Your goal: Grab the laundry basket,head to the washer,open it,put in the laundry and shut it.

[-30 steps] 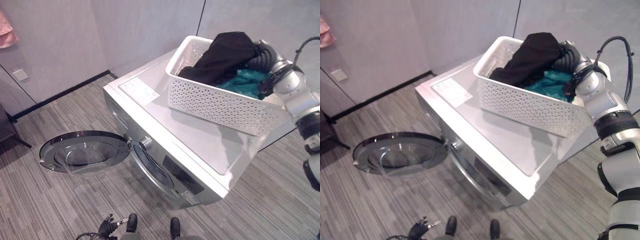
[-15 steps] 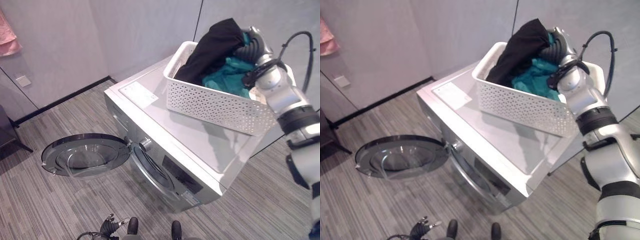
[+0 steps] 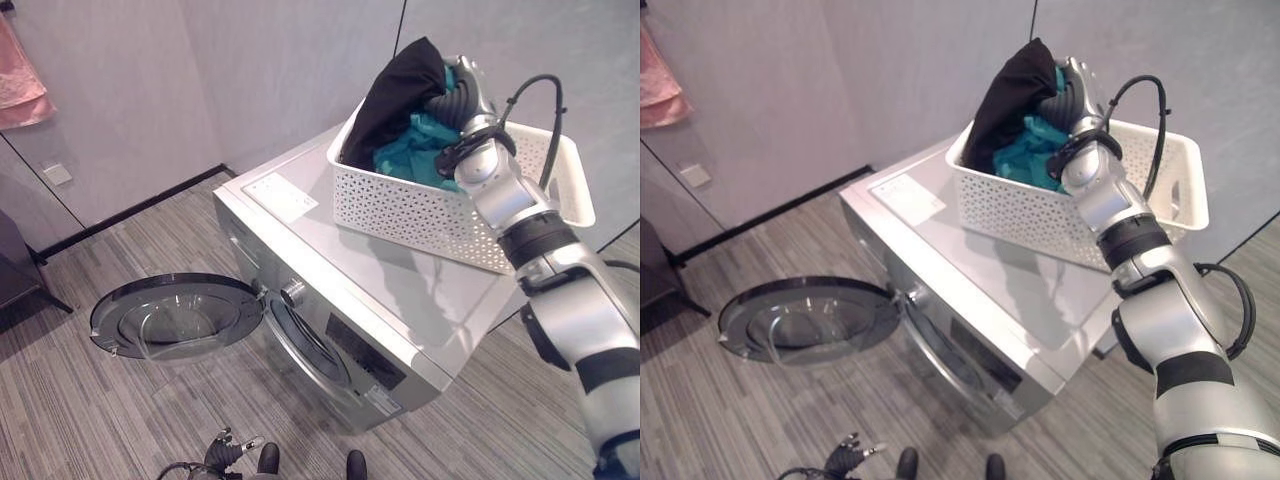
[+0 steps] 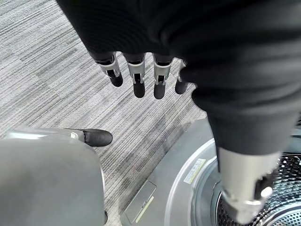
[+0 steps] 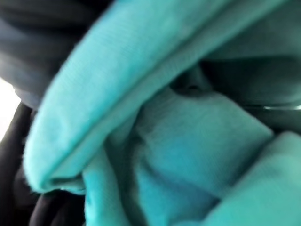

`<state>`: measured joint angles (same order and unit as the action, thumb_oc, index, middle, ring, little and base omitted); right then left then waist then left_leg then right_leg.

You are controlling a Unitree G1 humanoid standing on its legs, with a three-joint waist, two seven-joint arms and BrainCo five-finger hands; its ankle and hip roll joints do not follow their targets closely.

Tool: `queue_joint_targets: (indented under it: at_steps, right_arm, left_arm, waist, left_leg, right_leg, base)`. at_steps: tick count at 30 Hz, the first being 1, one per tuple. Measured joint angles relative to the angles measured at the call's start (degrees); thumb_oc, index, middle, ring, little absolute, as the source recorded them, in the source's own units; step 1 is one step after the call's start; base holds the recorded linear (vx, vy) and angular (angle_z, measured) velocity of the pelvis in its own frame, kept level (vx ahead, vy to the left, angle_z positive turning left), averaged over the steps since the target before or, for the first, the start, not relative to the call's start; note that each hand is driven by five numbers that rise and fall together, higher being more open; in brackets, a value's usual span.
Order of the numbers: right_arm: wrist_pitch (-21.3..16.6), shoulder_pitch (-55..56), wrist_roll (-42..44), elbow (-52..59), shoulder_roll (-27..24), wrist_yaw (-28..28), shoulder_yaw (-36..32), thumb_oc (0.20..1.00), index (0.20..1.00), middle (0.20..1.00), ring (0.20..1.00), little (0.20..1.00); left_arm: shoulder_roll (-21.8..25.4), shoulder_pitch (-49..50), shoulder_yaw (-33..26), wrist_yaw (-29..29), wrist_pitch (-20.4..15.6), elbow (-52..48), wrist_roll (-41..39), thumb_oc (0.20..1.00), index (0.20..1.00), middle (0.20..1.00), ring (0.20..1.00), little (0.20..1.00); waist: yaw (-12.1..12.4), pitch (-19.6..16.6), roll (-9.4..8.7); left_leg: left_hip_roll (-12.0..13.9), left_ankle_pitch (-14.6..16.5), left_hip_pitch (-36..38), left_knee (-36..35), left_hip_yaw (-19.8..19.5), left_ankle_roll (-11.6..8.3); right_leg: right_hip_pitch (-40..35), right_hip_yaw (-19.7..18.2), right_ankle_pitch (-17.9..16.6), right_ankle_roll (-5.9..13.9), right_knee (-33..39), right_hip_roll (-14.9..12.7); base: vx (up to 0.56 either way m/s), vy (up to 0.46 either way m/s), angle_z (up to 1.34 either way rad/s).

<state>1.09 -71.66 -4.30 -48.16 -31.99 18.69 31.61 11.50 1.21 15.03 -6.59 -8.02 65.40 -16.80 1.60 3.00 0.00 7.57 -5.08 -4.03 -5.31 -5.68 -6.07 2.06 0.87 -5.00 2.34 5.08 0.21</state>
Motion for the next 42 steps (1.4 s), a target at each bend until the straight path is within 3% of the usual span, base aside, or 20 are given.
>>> queue_joint_targets:
  at_steps: [2,6,10,11,12,13,14,15,21,30,42]
  right_arm:
    - [0.01,0.00,-0.93,-0.68,0.17,-0.05,0.03,0.200,0.200,0.200,0.200,0.200]
    - [0.34,-2.64,-4.09,-14.75,0.49,-5.74,8.87,0.200,0.200,0.200,0.200,0.200]
    - [1.39,-3.65,-7.91,-24.34,0.38,-11.58,11.50,0.200,0.200,0.200,0.200,0.200]
    - [1.50,-3.69,-8.33,-25.46,0.37,-12.86,12.10,0.244,0.244,0.244,0.244,0.244]
    - [1.60,-3.79,-9.14,-27.40,0.33,-15.71,13.70,0.533,0.533,0.533,0.533,0.533]
    - [1.65,-3.78,-9.60,-27.85,0.31,-16.63,13.86,0.602,0.602,0.602,0.602,0.602]
    - [1.64,-3.78,-10.16,-28.80,0.11,-18.11,13.90,0.956,0.956,0.956,0.956,0.956]
    - [1.73,-3.78,-10.41,-29.52,-0.10,-18.81,13.89,1.000,1.000,1.000,1.000,1.000]
    - [1.89,-4.15,-11.00,-31.33,-2.17,-19.21,13.28,1.000,1.000,1.000,1.000,1.000]
    - [1.68,-11.18,-7.52,-31.06,-2.89,-20.15,15.15,1.000,1.000,1.000,1.000,1.000]
    - [2.04,-16.31,-8.07,-32.75,2.79,-19.06,16.37,1.000,1.000,1.000,1.000,1.000]
  left_arm:
    - [0.02,0.03,-0.03,0.00,0.00,0.46,0.00,1.000,1.000,1.000,1.000,1.000]
    - [0.20,0.00,-0.03,0.12,0.24,1.00,1.49,1.000,1.000,1.000,1.000,1.000]
    - [1.11,0.79,0.05,0.61,0.43,1.62,1.70,1.000,1.000,1.000,1.000,1.000]
    - [1.28,1.18,0.26,0.81,0.48,2.17,1.79,1.000,1.000,1.000,1.000,1.000]
    - [1.52,1.68,0.45,1.28,0.59,3.22,2.11,1.000,1.000,1.000,1.000,1.000]
    - [1.62,1.78,0.46,1.38,0.60,3.18,2.17,1.000,1.000,1.000,1.000,1.000]
    - [1.70,2.87,0.98,1.72,0.66,3.21,2.17,1.000,1.000,1.000,1.000,1.000]
    - [1.71,2.90,1.22,2.11,0.66,3.19,2.17,1.000,1.000,1.000,1.000,1.000]
    - [1.79,3.26,1.57,3.31,0.70,3.22,2.16,1.000,1.000,1.000,1.000,1.000]
    - [1.87,2.68,2.00,3.43,0.68,3.74,2.16,1.000,1.000,1.000,1.000,1.000]
    - [3.01,1.06,3.23,3.41,0.76,5.24,2.24,1.000,1.000,1.000,1.000,1.000]
  waist:
    - [0.02,-0.15,0.03]
    - [0.48,-1.50,-0.22]
    - [0.78,-1.79,-0.62]
    - [0.84,-1.82,-0.67]
    - [0.90,-1.90,-0.81]
    - [0.79,-1.93,-0.85]
    - [0.79,-1.93,-0.87]
    - [0.81,-1.94,-0.88]
    - [2.37,-2.01,-1.00]
    - [2.72,-1.92,-1.22]
    - [5.13,-2.95,-3.46]
  left_leg:
    - [0.00,-0.01,0.04,0.00,-0.05,-0.02]
    - [-0.02,-0.03,-0.10,0.00,-0.88,-0.02]
    - [-0.03,0.09,-0.09,-0.01,-1.66,0.13]
    - [-0.03,0.13,-0.19,-0.05,-1.72,0.16]
    - [-0.02,0.14,-0.19,-0.03,-1.83,0.17]
    - [0.01,0.14,-0.19,-0.02,-1.86,0.17]
    - [-0.01,0.14,-0.24,-0.01,-2.06,0.18]
    - [-0.03,0.13,-0.26,-0.01,-2.33,0.19]
    - [-0.03,-0.03,-1.79,0.01,-3.32,0.03]
    - [-0.02,-0.37,-2.02,0.01,-4.07,-0.57]
    - [-0.35,-0.14,-2.06,-0.02,-5.30,-0.27]
  right_leg:
    - [-0.08,0.05,0.00,0.00,-0.01,-0.01]
    - [-0.35,0.99,0.05,0.00,-0.04,0.01]
    - [-0.92,1.56,0.51,0.01,-0.04,0.05]
    - [-1.01,1.63,0.58,0.04,-0.03,0.05]
    - [-1.08,1.83,0.69,0.02,-0.03,0.05]
    - [-1.05,1.90,0.71,-0.01,-0.03,0.06]
    - [-1.02,2.31,0.73,-0.04,-0.03,0.05]
    - [-1.05,2.60,0.78,-0.09,-0.02,0.03]
    - [0.02,3.32,0.88,-0.20,-0.03,0.12]
    - [-0.10,4.32,1.15,-0.13,0.35,0.20]
    - [-1.14,5.09,1.55,0.02,-0.01,0.07]
  base:
    - [-0.01,-0.004,0.02]
    - [-0.01,-0.006,0.09]
    - [0.00,-0.006,0.11]
    - [0.00,-0.010,0.04]
    - [0.00,-0.002,0.04]
    - [-0.01,0.000,0.07]
    - [-0.02,-0.003,0.09]
    - [-0.02,-0.002,0.13]
    - [0.00,-0.001,0.08]
    - [0.01,-0.003,0.03]
    - [0.03,0.001,0.06]
